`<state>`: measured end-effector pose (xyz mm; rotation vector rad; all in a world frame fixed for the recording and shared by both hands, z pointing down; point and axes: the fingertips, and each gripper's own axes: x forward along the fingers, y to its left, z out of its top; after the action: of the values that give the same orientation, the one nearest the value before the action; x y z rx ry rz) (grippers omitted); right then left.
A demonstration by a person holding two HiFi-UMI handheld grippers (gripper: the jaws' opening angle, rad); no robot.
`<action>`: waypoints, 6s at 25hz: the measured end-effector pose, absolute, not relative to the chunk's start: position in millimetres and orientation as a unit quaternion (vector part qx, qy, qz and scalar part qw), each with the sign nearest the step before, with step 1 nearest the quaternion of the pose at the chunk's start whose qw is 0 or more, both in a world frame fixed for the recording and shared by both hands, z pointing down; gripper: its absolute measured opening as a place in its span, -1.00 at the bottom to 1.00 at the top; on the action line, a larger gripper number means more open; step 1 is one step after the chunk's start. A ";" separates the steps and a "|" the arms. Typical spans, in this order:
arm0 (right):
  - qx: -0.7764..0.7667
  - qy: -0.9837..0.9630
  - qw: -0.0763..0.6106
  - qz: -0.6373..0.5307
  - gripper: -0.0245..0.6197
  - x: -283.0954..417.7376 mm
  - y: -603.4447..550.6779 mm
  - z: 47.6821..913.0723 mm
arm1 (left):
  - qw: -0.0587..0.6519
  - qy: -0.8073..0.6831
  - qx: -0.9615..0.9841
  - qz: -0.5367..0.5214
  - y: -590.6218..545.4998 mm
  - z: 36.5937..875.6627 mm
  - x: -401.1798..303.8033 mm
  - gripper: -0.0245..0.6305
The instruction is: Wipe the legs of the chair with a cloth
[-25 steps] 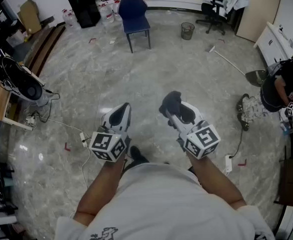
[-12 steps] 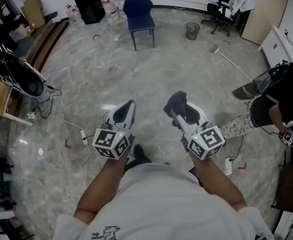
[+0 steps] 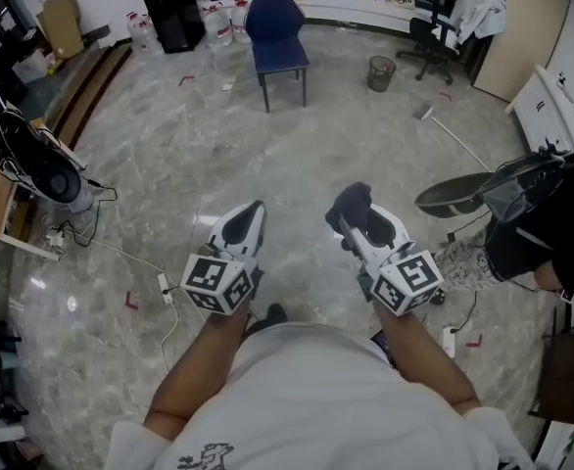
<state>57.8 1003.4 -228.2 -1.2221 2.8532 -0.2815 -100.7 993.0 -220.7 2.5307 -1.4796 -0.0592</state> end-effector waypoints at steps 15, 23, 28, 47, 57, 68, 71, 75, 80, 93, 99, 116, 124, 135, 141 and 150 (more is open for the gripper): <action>-0.417 0.904 0.015 -0.091 -0.52 -6.2 835.5 -213.4 | 0.094 -0.485 0.869 -0.009 821.9 -223.6 -173.5 -0.91; -0.395 0.915 0.008 -0.079 -0.52 50.5 660.1 -196.6 | 0.090 -0.514 0.853 -0.001 657.4 -204.9 -130.8 -0.91; -0.378 0.920 0.016 -0.096 -0.52 98.3 539.4 -199.1 | 0.079 -0.538 0.839 0.010 546.0 -209.6 -91.4 -0.91; -0.373 0.925 -0.018 -0.072 -0.52 121.9 231.7 -168.7 | 0.075 -0.530 0.845 -0.010 201.5 -170.1 -62.1 -0.91; -0.363 0.927 -0.050 -0.079 -0.52 48.8 -61.5 -111.9 | 0.096 -0.467 0.879 -0.016 -112.2 -112.0 -93.1 -0.91; -0.362 0.920 -0.098 -0.115 -0.52 28.3 -268.5 -4.7 | 0.109 -0.408 0.906 0.015 -302.3 -18.8 -95.4 -0.91; -0.354 0.920 -0.113 -0.126 -0.51 37.6 -300.0 54.8 | 0.108 -0.413 0.904 0.023 -329.9 30.8 -88.4 -0.91; -0.345 0.919 -0.131 -0.141 -0.51 42.4 -327.4 165.0 | 0.107 -0.437 0.893 0.015 -360.0 119.1 -91.9 -0.91; -0.323 0.924 -0.151 -0.136 -0.51 39.0 -343.4 341.7 | 0.084 -0.457 0.885 0.023 -390.8 261.7 -92.4 -0.91; -0.308 0.929 -0.179 -0.098 -0.51 16.3 -429.5 704.8 | 0.047 -0.434 0.899 0.043 -461.0 561.5 -77.5 -0.91; -0.329 0.925 -0.160 -0.099 -0.51 -2.5 -462.8 715.5 | 0.045 -0.441 0.895 0.048 -465.8 559.4 -78.9 -0.91; -0.325 0.912 -0.219 -0.125 -0.48 -15.8 -458.0 852.1 | 0.057 -0.430 0.900 0.030 -469.1 558.7 -80.2 -0.91; -0.304 0.853 -0.366 -0.214 -0.48 -15.4 -438.7 998.8 | 0.064 -0.422 0.904 0.025 -467.5 560.3 -86.0 -0.91; -0.306 0.915 -0.239 -0.109 -0.50 -25.3 -462.1 761.9 | 0.065 -0.425 0.902 0.035 -463.4 559.3 -86.5 -0.91; -0.324 0.921 -0.200 -0.080 -0.50 -20.8 -472.4 714.0 | 0.067 -0.423 0.903 0.038 -465.6 558.7 -79.7 -0.91; -0.317 0.885 -0.306 -0.153 -0.50 -20.1 -450.0 908.4 | 0.068 -0.421 0.904 0.032 -467.3 559.8 -82.4 -0.91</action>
<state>-20.1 -450.0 908.4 -1.2515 3.4964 -0.6061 -82.4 -467.3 559.8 2.7229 -1.2670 0.0969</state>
